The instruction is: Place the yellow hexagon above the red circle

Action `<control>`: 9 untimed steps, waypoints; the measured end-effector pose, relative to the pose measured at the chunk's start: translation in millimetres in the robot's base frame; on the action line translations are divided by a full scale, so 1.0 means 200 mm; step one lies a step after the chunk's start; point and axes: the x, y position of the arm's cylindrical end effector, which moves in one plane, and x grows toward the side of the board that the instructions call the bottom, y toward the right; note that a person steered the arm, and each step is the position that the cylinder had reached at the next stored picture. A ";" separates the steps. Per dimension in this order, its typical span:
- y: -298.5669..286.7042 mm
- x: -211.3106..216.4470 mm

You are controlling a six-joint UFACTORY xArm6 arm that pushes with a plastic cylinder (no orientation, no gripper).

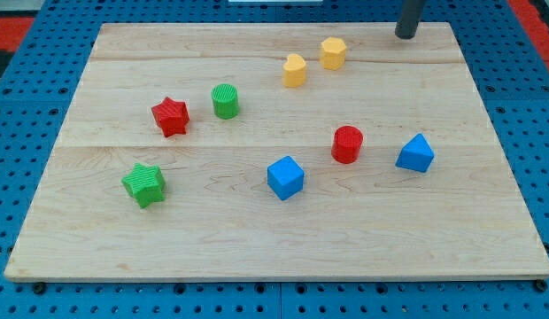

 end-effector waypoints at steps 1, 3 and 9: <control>-0.05 -0.06; -0.13 0.28; -0.63 0.38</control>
